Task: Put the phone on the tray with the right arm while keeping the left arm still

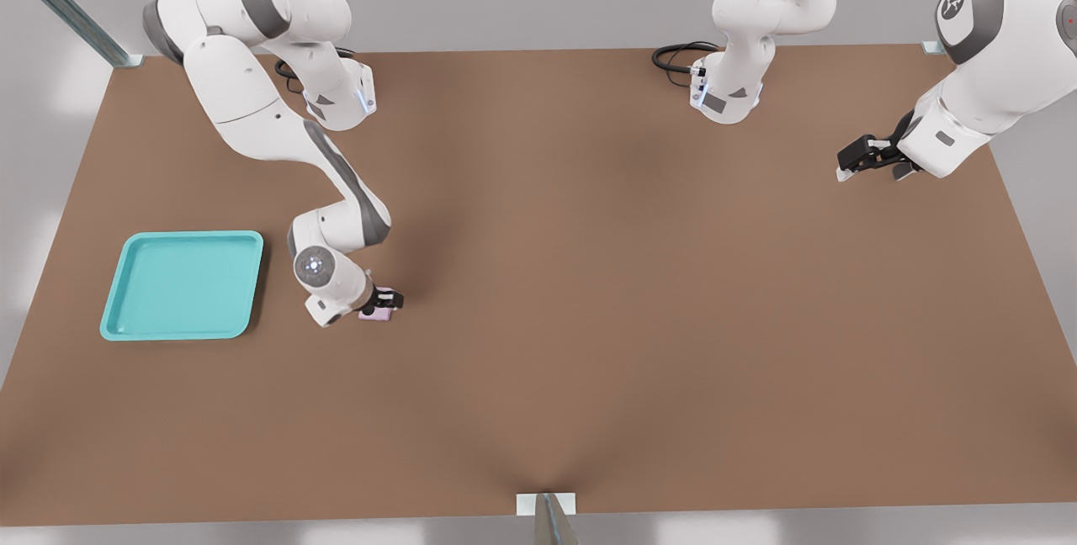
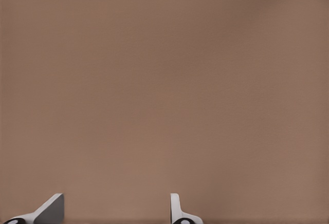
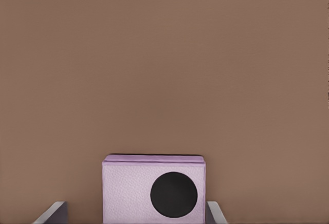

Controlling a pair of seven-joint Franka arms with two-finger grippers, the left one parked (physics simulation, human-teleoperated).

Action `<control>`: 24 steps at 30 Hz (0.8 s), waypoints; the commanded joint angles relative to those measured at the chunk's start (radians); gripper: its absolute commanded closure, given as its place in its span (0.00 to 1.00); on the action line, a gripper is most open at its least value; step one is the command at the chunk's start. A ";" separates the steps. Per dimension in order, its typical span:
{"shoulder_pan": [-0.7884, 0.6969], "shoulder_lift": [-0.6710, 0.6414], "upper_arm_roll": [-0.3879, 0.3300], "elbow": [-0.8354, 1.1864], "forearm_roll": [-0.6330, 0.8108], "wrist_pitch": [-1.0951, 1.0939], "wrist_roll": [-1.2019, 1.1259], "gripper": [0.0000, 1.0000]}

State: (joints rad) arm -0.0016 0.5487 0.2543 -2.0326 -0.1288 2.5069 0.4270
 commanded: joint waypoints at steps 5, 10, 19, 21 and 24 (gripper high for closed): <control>-0.011 -0.024 -0.001 -0.046 -0.002 0.043 0.236 0.00; -0.011 -0.006 -0.010 -0.058 -0.023 0.047 0.236 0.00; -0.015 0.022 -0.012 -0.026 -0.051 0.049 0.239 0.00; -0.011 0.028 -0.012 -0.018 -0.052 0.049 0.239 0.04; -0.006 0.028 -0.013 -0.020 -0.072 0.047 0.239 0.14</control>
State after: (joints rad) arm -0.0096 0.5773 0.2421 -2.0529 -0.1921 2.5539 0.6064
